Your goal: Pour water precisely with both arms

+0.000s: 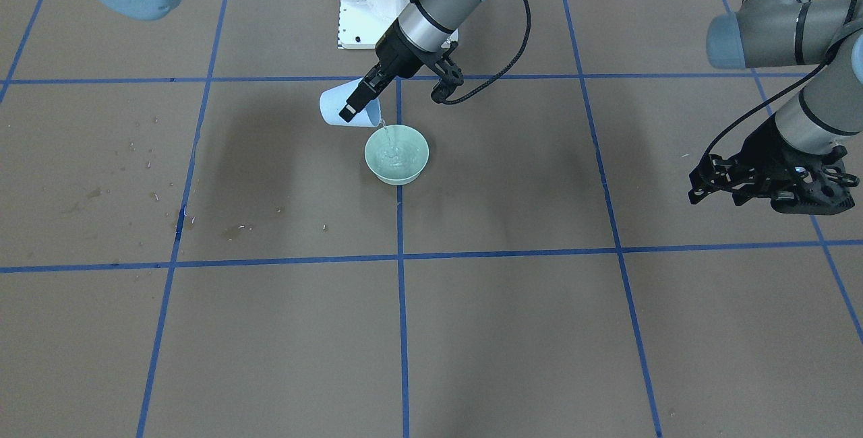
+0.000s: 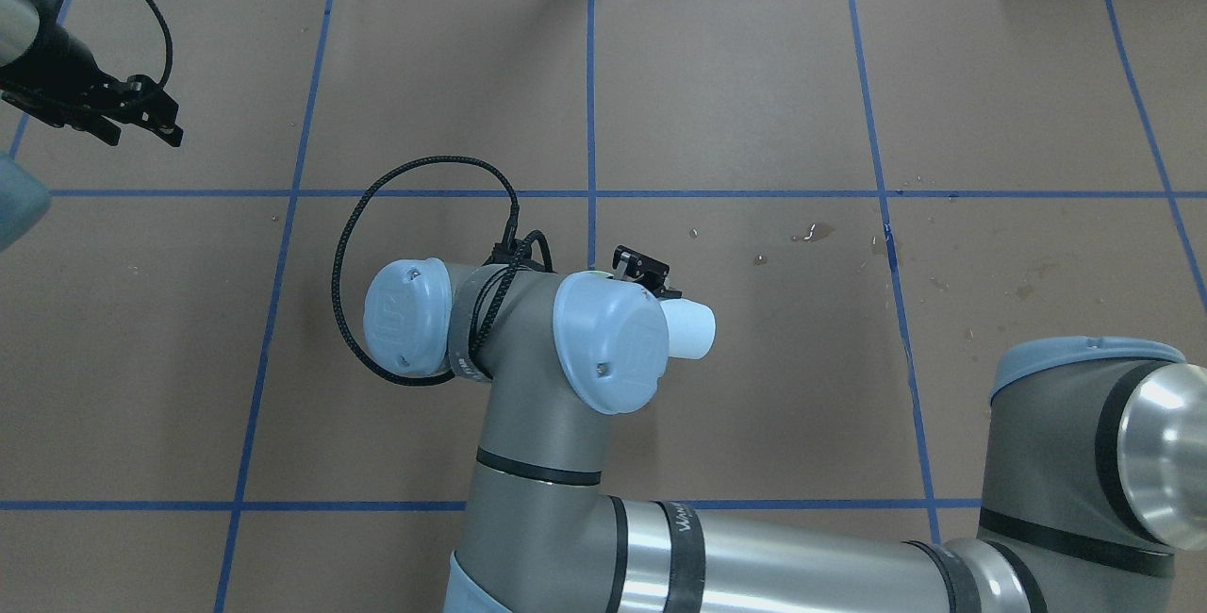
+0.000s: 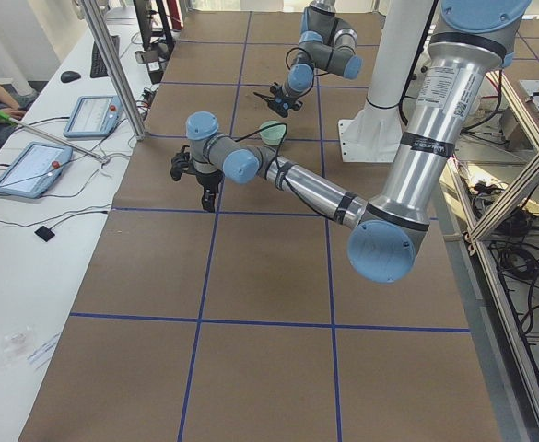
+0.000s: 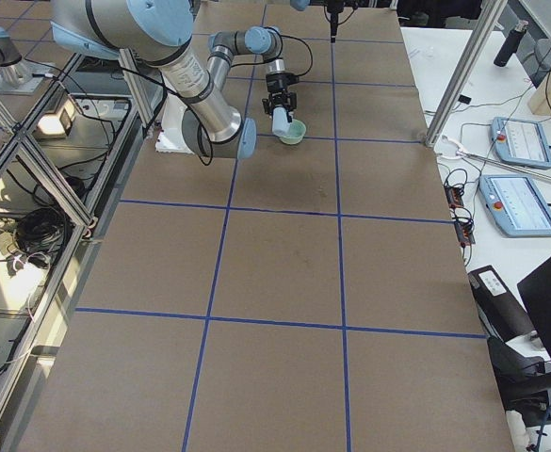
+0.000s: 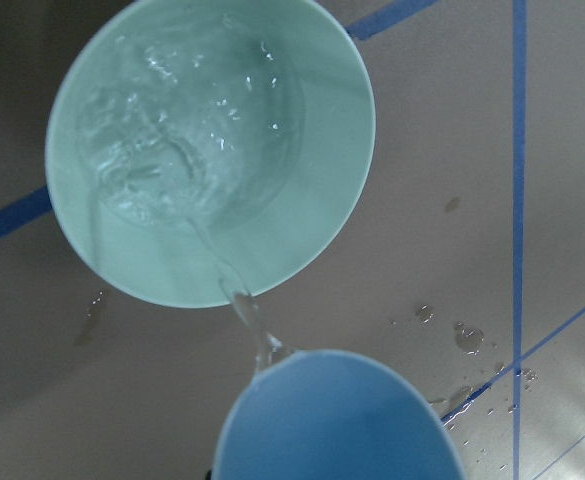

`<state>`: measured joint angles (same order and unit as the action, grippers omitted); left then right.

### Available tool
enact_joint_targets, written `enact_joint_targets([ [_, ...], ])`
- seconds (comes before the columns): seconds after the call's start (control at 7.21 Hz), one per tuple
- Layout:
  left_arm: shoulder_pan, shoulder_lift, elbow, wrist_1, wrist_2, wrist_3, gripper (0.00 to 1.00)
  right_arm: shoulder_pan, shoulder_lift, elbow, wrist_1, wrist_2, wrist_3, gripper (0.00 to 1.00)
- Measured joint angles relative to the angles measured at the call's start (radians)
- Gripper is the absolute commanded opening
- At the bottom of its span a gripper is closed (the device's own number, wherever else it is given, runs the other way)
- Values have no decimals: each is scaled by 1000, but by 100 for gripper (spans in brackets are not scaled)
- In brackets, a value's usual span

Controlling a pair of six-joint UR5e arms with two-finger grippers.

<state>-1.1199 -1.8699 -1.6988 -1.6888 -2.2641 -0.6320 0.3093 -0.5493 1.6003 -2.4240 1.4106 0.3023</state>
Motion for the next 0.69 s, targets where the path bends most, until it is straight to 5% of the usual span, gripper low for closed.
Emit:
enact_joint_targets([
  [0.28,-2,0,-2,0,0,0,78,9,-111,201,26,7,127,37],
  [0.69,-5,-1,-4,0,1,-1,78,65,-301,393,281,51,346,33],
])
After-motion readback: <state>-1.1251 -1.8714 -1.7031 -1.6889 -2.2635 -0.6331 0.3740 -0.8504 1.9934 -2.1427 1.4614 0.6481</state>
